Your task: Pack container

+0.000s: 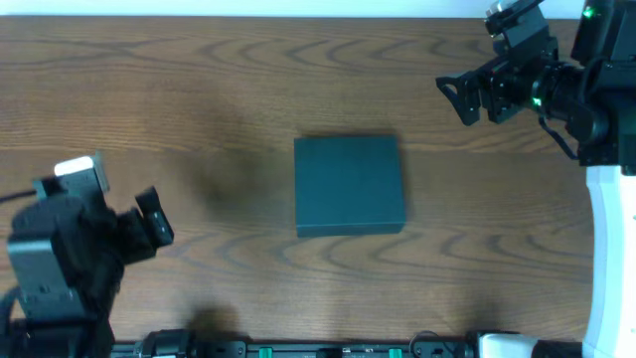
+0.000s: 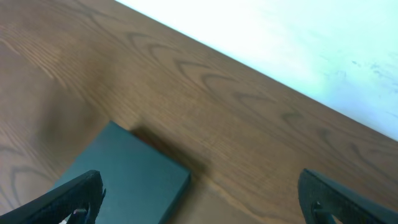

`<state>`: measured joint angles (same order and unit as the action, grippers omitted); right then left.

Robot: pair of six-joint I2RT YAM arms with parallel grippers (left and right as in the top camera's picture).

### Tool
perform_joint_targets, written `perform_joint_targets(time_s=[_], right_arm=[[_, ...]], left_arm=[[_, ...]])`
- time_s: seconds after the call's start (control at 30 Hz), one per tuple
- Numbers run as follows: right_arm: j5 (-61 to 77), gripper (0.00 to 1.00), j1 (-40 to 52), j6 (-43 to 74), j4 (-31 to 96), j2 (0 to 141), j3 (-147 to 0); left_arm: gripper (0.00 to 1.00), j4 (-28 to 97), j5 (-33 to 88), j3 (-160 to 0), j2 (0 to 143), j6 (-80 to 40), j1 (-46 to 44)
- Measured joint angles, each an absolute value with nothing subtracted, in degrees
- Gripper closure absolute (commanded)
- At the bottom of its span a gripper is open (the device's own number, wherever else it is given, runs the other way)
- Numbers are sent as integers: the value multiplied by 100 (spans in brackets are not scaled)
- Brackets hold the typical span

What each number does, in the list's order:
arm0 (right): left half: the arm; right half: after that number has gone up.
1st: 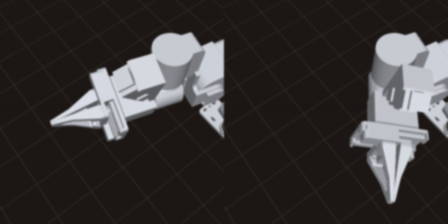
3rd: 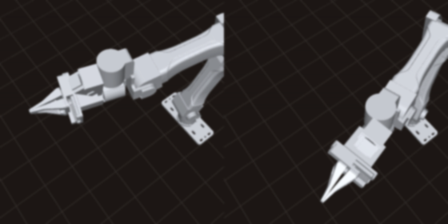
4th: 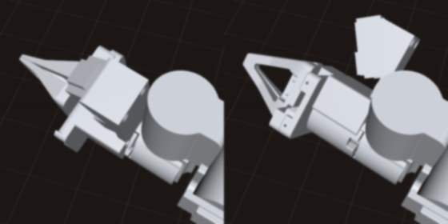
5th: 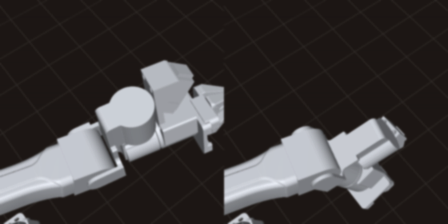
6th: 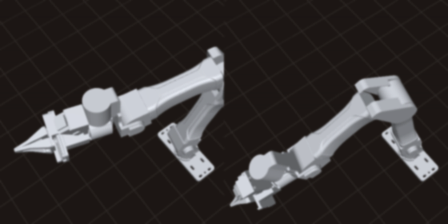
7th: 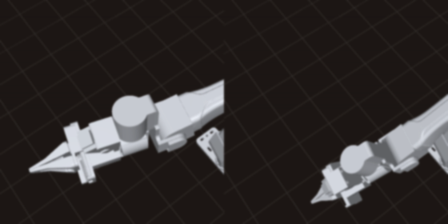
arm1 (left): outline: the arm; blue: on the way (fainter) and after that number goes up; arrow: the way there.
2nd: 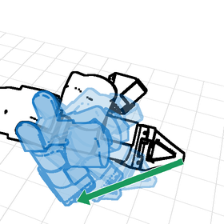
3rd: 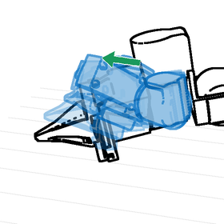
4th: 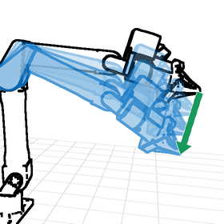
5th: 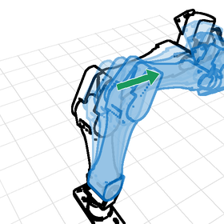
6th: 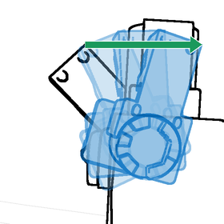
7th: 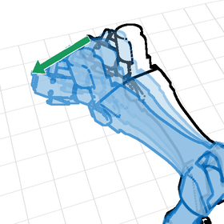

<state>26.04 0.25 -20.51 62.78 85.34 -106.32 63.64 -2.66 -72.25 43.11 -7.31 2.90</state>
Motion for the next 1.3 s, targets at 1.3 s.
perform_joint_targets(time_s=[1.3], right_arm=[[2604,1,25,-2051,6278,8534,-10632]], left_arm=[[5,2991,-169,-1109,80,-1181,290]])
